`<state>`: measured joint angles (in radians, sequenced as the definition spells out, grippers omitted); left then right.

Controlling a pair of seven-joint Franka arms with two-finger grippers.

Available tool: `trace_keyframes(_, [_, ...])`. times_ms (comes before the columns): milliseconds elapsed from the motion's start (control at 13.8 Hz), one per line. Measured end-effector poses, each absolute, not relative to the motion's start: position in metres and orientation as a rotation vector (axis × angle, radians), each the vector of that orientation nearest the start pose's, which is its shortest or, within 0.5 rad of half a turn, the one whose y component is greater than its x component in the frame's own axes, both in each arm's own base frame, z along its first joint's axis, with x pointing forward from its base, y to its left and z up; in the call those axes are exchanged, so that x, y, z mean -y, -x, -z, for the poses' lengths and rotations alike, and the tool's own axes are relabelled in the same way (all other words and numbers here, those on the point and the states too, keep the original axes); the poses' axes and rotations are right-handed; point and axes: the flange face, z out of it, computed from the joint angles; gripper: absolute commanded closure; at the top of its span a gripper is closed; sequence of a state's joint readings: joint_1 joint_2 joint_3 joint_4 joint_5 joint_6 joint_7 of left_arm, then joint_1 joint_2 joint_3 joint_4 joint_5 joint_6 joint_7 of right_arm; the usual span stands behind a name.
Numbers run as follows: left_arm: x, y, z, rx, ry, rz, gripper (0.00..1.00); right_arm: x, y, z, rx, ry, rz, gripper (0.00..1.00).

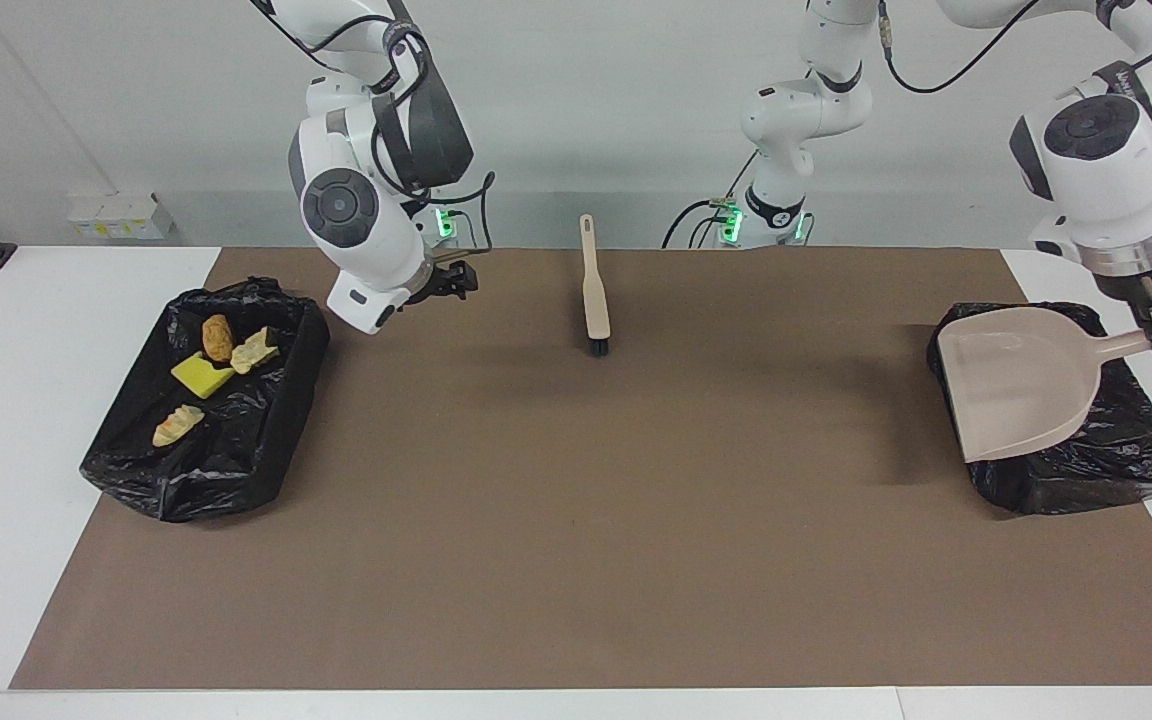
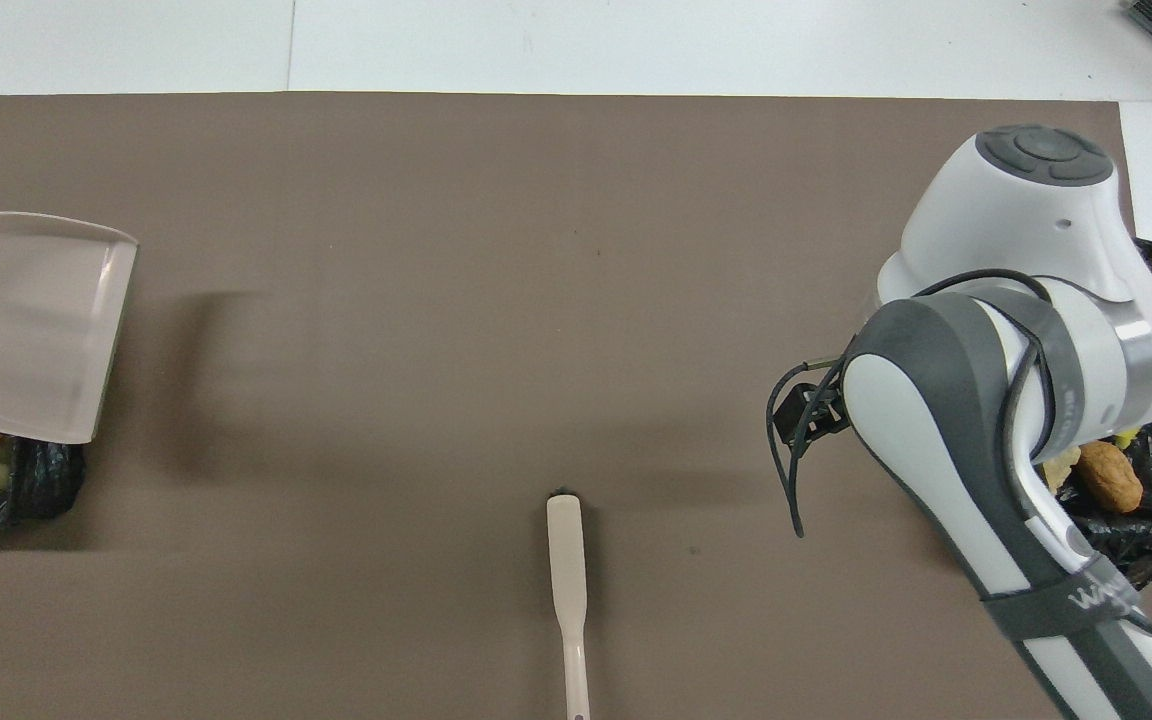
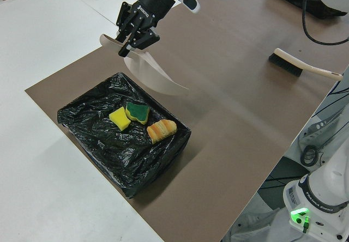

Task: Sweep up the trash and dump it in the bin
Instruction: 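Bring the empty dustpan back toward the table center with the left gripper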

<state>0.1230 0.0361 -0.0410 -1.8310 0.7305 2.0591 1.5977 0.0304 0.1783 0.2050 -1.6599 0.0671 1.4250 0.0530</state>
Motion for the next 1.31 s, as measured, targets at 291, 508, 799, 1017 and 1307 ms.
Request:
trace_keyframes(291, [-0.014,-0.588,-0.517,-1.990,1.764,-0.339,1.00,-0.087,-0.568,-0.502,0.345,3.055,-0.551,0.00])
trace_keyframes(508, [0.074,-0.572,-0.502,-1.904,1.996,-0.259,1.00,-0.044,-0.577,-0.516,0.359,3.056,-0.494,0.00])
trace_keyframes(799, [0.157,-0.548,-0.493,-1.698,2.294,-0.168,1.00,0.021,-0.586,-0.539,0.196,3.101,-0.393,0.00])
trace_keyframes(1017, [0.199,-0.538,-0.473,-1.418,2.569,-0.127,1.00,0.048,-0.591,-0.562,0.118,3.134,-0.262,0.00])
trace_keyframes(1307, [0.279,-0.520,-0.443,-0.930,2.860,-0.114,1.00,0.055,-0.570,-0.620,0.035,3.153,-0.099,0.00])
